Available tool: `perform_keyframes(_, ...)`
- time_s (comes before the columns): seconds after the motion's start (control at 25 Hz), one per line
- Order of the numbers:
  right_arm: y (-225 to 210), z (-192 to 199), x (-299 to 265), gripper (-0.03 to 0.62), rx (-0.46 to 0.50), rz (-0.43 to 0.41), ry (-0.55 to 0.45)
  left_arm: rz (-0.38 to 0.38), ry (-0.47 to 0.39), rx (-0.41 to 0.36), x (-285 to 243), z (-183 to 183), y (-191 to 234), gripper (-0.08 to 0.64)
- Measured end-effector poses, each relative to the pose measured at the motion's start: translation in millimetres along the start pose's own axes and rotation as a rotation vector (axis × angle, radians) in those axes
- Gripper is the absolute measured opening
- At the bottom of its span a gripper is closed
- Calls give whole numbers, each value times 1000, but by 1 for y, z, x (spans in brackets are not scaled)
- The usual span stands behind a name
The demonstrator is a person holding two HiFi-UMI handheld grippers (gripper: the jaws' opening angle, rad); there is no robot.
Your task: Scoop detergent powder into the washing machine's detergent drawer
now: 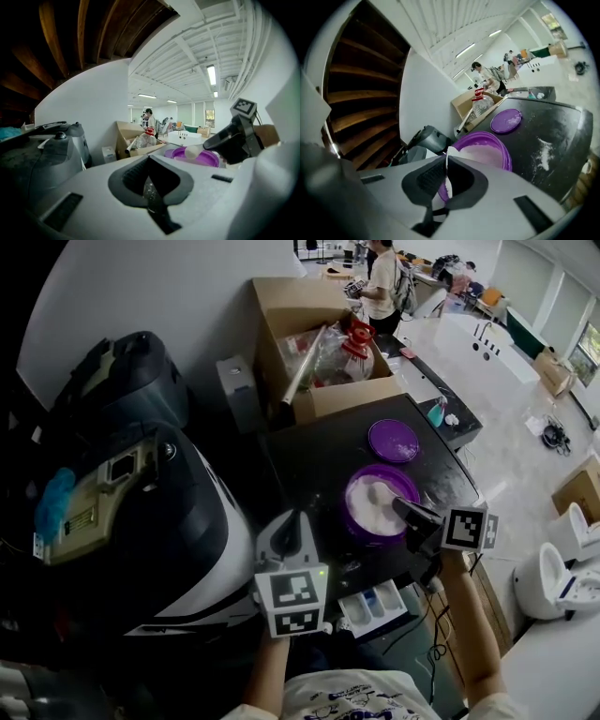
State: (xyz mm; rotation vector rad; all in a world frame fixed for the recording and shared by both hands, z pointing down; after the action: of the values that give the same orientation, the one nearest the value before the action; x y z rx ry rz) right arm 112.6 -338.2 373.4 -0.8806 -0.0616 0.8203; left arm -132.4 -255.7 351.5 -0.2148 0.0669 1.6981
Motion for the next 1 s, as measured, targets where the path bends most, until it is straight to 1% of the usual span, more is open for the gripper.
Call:
perform_keyframes(0.12, -2, 9, 8, 20, -149, 11, -80, 22, -3, -7, -1, 0, -1, 3)
perform_keyframes(0.2, -4, 16, 11, 20, -254, -13, -139, 40, -5, -10, -1, 1, -3, 3)
perform_keyframes(0.32, -8, 27, 14, 20, -407, -68, -234, 73, -12, -20, 0, 1, -5, 3)
perform_keyframes(0.4, -10, 33, 15, 20, -512, -123, -288, 88, -15, -28, 0, 1, -6, 3)
perform_keyframes(0.48, -12, 41, 18, 20, -629, -175, -336, 102, -18, -32, 1, 0, -8, 3)
perform_keyframes(0.56, -14, 48, 21, 20, -723, -209, -373, 116, -22, -38, 3, -1, -11, 3)
perform_keyframes(0.64, -14, 54, 23, 20, -777, -227, -405, 131, -25, -46, 6, -1, -14, 3)
perform_keyframes(0.76, -13, 61, 27, 20, -821, -244, -439, 155, -22, -53, 8, 1, -19, 3)
perform_keyframes(1.0, -13, 65, 35, 20, -806, -244, -454, 182, -15, -55, 10, 5, -31, 3)
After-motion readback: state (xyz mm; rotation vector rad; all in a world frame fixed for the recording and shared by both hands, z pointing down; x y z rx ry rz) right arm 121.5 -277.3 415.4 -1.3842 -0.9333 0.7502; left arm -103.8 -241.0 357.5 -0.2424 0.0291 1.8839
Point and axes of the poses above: the fingertips, and each gripper's own axes: x backward along the fingers, y to its left, z out of its underside, the point moved 8 cm from there along x, backward along the fingers, and after that the axes turned 8 degrees about -y, right-handed, at the moved point
